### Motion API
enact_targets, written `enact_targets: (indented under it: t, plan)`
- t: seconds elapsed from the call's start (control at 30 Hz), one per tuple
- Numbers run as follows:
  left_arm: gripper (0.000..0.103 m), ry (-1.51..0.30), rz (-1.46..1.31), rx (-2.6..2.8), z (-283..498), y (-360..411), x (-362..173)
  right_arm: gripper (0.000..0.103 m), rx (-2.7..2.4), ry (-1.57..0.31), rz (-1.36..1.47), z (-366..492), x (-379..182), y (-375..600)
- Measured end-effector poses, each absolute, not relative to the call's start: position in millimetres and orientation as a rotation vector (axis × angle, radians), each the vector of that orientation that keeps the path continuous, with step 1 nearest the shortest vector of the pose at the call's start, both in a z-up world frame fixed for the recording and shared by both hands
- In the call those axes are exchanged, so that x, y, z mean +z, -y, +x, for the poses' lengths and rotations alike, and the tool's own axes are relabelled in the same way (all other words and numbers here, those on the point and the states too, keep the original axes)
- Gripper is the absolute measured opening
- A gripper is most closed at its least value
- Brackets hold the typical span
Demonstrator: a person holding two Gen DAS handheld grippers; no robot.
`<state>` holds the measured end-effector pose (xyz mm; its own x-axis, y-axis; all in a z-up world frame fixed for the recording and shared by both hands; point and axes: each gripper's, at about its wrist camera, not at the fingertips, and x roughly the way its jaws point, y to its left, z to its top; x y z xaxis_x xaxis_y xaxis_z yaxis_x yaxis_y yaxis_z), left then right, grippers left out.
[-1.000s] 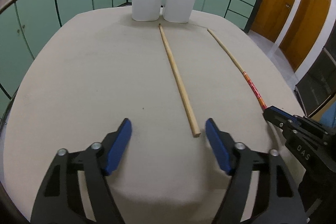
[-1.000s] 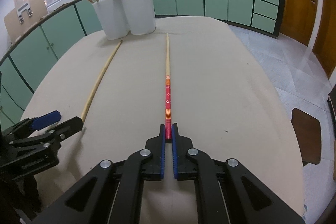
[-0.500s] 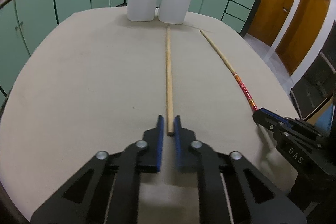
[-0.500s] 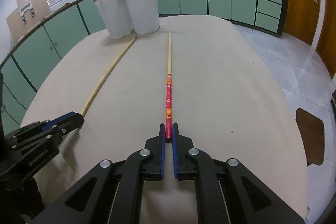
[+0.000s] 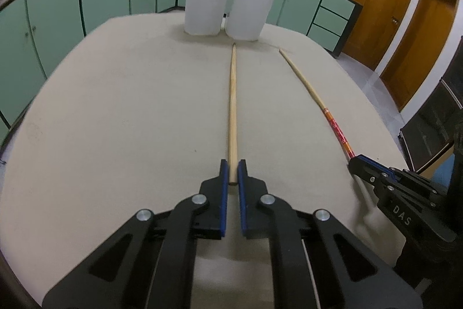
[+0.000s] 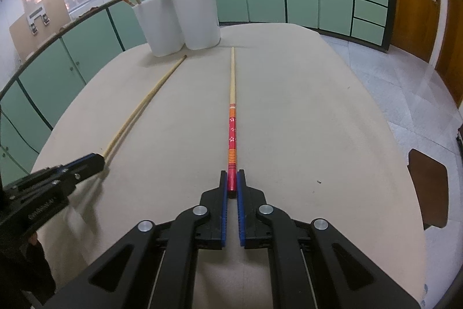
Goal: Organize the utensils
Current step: 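Grasp the plain wooden chopstick with the left tool while the right tool holds its chopstick, then lift both chopsticks up and carry them over the white holders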
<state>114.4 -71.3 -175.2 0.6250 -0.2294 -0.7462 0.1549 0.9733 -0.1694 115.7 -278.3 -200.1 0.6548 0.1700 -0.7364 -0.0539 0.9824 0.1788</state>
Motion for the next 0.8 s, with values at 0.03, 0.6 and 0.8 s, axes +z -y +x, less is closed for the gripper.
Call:
enact_targets:
  t: [0.03, 0.6, 0.8]
  plan:
    - [0.006, -0.862, -0.082, -0.219, 113.8, 71.0, -172.1, 0.006, 0.125, -0.845, 0.145, 114.8, -199.5, 278.4]
    - [0.006, -0.709, -0.06, -0.217, 96.0, 48.6, -102.8, 0.006, 0.111, -0.719, 0.14, 103.9, -149.4, 287.0]
    - [0.006, -0.642, -0.066, -0.229, 98.3, 40.6, -71.6, 0.006, 0.127, -0.653, 0.148, 105.1, -114.7, 294.7]
